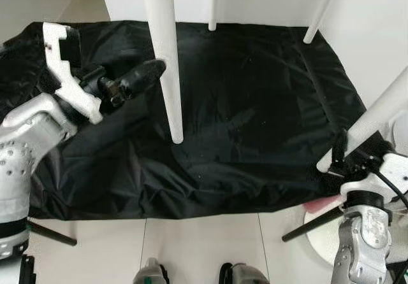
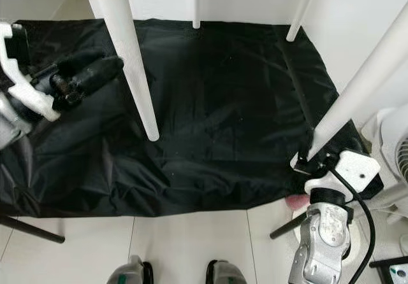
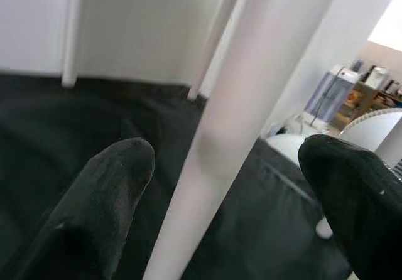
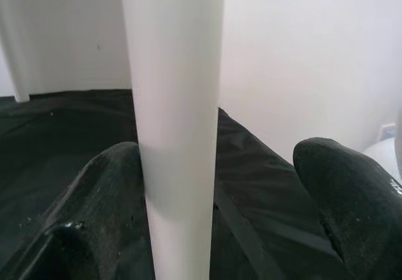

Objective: Building children table

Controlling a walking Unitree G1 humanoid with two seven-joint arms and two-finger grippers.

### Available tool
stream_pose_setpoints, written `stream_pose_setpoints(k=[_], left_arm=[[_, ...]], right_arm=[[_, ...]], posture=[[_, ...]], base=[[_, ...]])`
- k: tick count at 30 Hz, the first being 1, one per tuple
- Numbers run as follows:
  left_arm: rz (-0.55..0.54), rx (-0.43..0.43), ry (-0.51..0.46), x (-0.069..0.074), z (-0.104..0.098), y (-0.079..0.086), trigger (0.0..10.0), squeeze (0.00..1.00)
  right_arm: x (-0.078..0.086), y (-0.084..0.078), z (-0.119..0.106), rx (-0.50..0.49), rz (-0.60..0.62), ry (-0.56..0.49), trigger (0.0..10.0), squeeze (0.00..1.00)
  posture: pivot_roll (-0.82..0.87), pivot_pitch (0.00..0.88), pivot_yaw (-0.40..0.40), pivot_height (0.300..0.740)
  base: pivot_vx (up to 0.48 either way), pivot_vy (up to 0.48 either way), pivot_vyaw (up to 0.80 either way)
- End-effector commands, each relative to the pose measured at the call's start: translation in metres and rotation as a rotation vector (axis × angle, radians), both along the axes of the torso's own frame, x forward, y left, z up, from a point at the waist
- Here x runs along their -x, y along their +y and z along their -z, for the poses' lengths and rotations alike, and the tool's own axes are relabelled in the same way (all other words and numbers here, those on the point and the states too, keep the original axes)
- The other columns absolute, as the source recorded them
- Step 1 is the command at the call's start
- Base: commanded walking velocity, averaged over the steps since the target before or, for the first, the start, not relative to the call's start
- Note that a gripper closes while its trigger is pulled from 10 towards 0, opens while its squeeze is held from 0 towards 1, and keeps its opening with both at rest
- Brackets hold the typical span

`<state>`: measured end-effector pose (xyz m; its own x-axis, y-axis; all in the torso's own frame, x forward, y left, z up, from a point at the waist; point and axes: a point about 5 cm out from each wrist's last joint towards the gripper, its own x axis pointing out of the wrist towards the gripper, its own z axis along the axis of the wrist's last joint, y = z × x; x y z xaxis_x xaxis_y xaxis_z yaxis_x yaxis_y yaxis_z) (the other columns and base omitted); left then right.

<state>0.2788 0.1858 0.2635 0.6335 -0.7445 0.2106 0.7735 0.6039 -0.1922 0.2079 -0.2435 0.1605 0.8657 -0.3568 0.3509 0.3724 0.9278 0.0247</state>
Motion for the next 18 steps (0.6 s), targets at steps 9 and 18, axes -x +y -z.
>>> stream_pose_setpoints(k=[9,18], left_arm=[[0.232,0.027,0.045,0.023,0.038,0.01,10.0,0.0],[0.273,0.025,0.229,0.05,0.087,0.016,10.0,0.0]], right_arm=[[0.02,0.016,0.014,-0.069,0.001,-0.007,10.0,0.0],[0.031,0.029,0.027,-0.03,-0.098,0.049,10.0,0.0]], posture=[[0.07,0.07,0.004,0.74],[0.07,0.056,0.0,0.74]], base=[[0.0,0.0,0.0],[0.0,0.0,0.0]])
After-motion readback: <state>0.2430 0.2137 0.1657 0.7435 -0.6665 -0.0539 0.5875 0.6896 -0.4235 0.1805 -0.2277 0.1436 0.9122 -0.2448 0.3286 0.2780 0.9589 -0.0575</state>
